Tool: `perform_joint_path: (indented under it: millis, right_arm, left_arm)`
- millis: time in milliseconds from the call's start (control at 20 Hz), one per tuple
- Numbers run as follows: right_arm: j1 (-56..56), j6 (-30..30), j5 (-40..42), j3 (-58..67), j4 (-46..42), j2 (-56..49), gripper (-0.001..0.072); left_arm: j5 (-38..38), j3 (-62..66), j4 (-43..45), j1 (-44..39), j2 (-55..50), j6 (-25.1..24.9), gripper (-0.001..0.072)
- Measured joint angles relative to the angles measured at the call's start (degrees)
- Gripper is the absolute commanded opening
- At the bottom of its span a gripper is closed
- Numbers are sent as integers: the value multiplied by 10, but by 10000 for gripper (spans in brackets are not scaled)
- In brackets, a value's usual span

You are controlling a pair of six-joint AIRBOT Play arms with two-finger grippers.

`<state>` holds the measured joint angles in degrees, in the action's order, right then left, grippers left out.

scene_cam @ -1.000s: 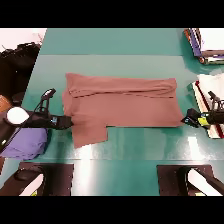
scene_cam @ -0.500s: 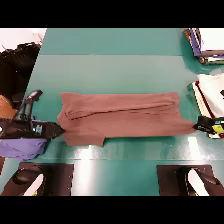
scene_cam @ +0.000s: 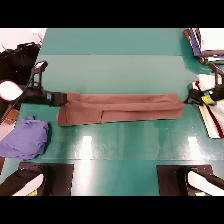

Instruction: Fold the shirts.

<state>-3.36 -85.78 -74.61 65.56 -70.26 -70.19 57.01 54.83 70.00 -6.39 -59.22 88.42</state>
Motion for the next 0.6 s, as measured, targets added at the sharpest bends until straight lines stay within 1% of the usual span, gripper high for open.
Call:
perform_joint_path:
  millis: [50, 100, 150, 300, 350, 400, 450, 500, 550, 600]
  right_arm:
    - [6, -3, 3, 25, 1, -30, 75]
    - [9, -7, 6, 48, 5, -56, 272]
    - [9, -7, 8, 71, 13, -82, 371]
    - [-6, 9, 4, 125, 61, -136, 376]
    - [-17, 21, -4, 136, 75, -146, 435]
    - [-27, 33, -14, 140, 87, -152, 524]
    - [-42, 44, -23, 138, 96, -155, 588]
    - [-56, 54, -28, 130, 101, -157, 603]
    - [-71, 62, -33, 118, 105, -158, 604]
    - [-87, 72, -37, 103, 111, -160, 605]
  left_arm:
    - [-19, 11, 0, 0, -25, -1, 257]
    - [-36, 23, 1, 1, -50, -2, 606]
    - [-47, 34, 1, 2, -69, -2, 720]
    - [-58, 72, 2, 2, -103, -2, 720]
    - [-52, 87, 3, 3, -108, -2, 655]
    - [-40, 101, 5, 3, -112, -2, 414]
    - [-27, 114, 5, 3, -115, -3, 215]
    - [-14, 124, 3, 3, -117, -4, 103]
    - [-2, 131, 0, 3, -119, -4, 58]
    - [6, 136, -3, 2, -120, -4, 56]
